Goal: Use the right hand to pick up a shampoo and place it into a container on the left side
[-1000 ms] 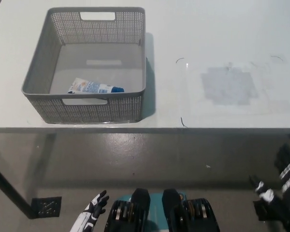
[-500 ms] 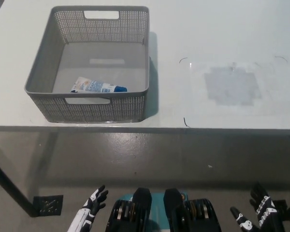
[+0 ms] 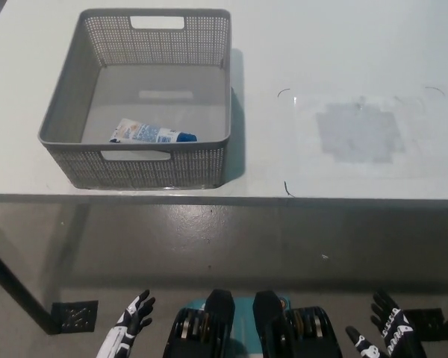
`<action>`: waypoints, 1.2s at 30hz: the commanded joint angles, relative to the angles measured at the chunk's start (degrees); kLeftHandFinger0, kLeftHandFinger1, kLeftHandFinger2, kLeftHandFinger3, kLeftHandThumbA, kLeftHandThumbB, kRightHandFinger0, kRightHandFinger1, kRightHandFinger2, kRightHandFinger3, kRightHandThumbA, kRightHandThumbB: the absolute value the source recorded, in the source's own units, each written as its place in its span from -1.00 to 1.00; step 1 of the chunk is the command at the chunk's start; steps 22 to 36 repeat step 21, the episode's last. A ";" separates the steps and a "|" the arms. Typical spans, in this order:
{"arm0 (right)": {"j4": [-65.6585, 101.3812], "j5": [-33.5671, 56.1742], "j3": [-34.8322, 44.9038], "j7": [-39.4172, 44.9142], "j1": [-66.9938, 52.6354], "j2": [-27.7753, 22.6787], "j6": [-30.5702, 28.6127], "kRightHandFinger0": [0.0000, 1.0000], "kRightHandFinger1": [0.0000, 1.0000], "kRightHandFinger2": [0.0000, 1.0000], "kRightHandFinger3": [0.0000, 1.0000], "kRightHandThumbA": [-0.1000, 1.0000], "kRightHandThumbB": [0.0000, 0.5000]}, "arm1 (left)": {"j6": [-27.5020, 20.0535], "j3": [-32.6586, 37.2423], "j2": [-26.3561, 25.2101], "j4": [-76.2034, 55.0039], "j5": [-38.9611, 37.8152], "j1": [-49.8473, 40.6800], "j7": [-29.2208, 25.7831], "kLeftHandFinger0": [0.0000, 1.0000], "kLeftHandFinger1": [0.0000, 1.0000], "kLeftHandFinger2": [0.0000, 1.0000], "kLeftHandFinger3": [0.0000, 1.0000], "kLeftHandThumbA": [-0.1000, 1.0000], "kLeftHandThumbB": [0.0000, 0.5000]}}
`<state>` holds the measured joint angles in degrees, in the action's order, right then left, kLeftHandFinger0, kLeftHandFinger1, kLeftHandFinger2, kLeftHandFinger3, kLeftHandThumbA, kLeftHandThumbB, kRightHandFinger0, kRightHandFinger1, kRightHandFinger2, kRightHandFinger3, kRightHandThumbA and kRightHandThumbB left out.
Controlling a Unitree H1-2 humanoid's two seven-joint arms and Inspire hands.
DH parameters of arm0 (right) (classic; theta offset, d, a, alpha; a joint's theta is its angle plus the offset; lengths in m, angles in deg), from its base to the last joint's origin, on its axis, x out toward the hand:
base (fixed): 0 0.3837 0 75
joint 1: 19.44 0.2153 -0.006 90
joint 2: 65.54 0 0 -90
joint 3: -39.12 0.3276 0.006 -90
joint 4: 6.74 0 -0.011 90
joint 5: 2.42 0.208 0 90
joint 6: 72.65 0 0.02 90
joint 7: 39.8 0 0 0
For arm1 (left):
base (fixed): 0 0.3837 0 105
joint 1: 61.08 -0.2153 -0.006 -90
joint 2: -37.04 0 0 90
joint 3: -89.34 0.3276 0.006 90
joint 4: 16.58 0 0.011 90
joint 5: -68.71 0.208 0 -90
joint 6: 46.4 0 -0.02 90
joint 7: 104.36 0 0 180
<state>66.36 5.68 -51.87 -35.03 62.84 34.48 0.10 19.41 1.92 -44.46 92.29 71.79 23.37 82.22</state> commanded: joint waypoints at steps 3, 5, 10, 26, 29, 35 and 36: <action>0.68 0.46 0.12 2.08 0.93 -0.23 -2.04 1.00 1.00 1.00 1.00 0.77 0.26 | -2.49 -0.71 -0.20 -0.20 -1.68 -0.20 -0.25 1.00 1.00 1.00 1.00 1.00 -0.01; 0.56 0.17 0.04 2.07 1.04 -0.16 -2.10 1.00 1.00 1.00 1.00 0.76 0.24 | -2.20 -0.71 -0.35 -0.33 -1.09 -0.26 -0.54 1.00 1.00 1.00 1.00 1.00 0.03; 0.76 0.52 -0.07 2.65 1.07 -0.05 -2.39 1.00 1.00 1.00 1.00 0.75 0.20 | -2.39 -0.74 -0.40 -0.12 -1.45 -0.03 -0.33 1.00 1.00 1.00 1.00 1.00 -0.03; 0.90 -0.44 -0.01 2.54 2.67 -0.23 -1.64 1.00 1.00 1.00 1.00 0.76 0.22 | -1.32 -1.21 -0.32 -0.44 -1.00 0.83 -1.12 1.00 1.00 1.00 1.00 0.89 -0.10; 0.90 -0.44 -0.01 2.54 2.67 -0.23 -1.64 1.00 1.00 1.00 1.00 0.76 0.22 | -1.32 -1.21 -0.32 -0.44 -1.00 0.83 -1.12 1.00 1.00 1.00 1.00 0.89 -0.10; 0.90 -0.44 -0.01 2.54 2.67 -0.23 -1.64 1.00 1.00 1.00 1.00 0.76 0.22 | -1.32 -1.21 -0.32 -0.44 -1.00 0.83 -1.12 1.00 1.00 1.00 1.00 0.89 -0.10; 0.90 -0.44 -0.01 2.54 2.67 -0.23 -1.64 1.00 1.00 1.00 1.00 0.76 0.22 | -1.32 -1.21 -0.32 -0.44 -1.00 0.83 -1.12 1.00 1.00 1.00 1.00 0.89 -0.10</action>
